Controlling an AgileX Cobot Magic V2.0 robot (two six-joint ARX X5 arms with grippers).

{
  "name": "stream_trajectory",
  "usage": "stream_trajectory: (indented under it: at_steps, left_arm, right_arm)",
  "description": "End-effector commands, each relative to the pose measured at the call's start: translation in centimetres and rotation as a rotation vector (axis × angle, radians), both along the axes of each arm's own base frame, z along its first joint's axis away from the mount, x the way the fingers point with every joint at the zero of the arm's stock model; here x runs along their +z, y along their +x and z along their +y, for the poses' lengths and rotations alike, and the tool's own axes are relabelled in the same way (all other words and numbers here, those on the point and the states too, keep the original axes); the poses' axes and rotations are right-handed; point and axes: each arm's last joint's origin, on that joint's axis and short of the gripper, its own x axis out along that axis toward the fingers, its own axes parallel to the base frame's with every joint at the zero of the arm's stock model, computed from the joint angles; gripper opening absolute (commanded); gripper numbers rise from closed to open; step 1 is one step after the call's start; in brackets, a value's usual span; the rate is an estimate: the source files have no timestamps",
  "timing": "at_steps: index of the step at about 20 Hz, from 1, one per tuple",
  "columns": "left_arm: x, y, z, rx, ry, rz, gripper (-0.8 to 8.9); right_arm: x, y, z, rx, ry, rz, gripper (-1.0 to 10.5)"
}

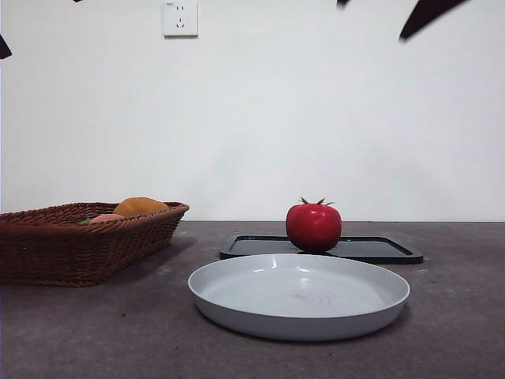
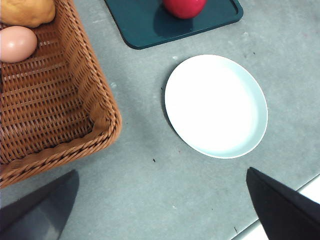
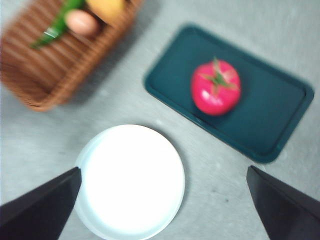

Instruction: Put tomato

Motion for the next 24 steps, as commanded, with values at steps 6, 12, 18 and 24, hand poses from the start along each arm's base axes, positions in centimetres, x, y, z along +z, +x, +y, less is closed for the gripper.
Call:
stream_trajectory:
  at_steps: [6, 12, 18, 24]
  left_arm:
    - [0.5, 0.0, -0.1, -0.018, -0.005, -0.021, 6.23]
    - [0.5, 0.0, -0.1, -0.017, -0.005, -0.020, 6.23]
    - [0.5, 0.0, -0.1, -0.017, -0.005, -0.019, 6.23]
    - [0.5, 0.0, -0.1, -0.017, -0.005, -0.019, 4.97]
  right_arm:
    - [-0.6, -8.9, -1.9, 0.092, 0.048, -0.067, 5.9]
    - [-5.9, -11.9, -2.3, 0.148, 0.116, 0.043, 5.9]
    - [-6.4, -11.7, -2.2, 0.142, 0.130, 0.039, 5.9]
    - [-6.4, -11.7, -2.2, 0.138, 0.131, 0.043, 5.1]
